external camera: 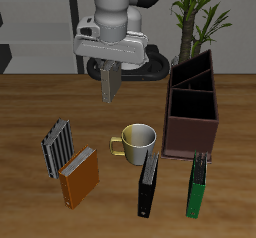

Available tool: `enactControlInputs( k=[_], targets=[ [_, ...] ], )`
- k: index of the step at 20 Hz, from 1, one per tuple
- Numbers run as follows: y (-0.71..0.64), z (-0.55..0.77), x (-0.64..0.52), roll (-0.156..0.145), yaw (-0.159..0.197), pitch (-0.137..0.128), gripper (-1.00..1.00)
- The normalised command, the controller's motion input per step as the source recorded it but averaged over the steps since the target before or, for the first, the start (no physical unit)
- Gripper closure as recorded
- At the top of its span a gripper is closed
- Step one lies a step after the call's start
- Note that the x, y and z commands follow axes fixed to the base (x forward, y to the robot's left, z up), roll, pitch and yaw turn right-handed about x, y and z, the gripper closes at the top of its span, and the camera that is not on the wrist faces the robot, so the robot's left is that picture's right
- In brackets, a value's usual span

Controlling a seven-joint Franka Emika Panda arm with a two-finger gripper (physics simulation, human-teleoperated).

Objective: Place the yellow book into the left desk caddy's front compartment and place the orange book into the left desk caddy's left compartment and place the black book into the left desk caddy's back compartment

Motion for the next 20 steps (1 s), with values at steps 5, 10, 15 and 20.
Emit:
enactControlInputs(
  k=[5, 10, 15, 20],
  targets=[
    [0.37, -0.01, -0.1, 0.043, 0.009, 0.023, 1.0],
    [0.39, 0.05, -0.18, 0.035, 0.026, -0.009, 1.0],
    [0.39, -0.06, -0.15, 0.026, 0.005, 0.025, 1.0],
    [0.45, 0.02, -0.2, 0.064, -0.004, 0.002, 1.0]
  ],
)
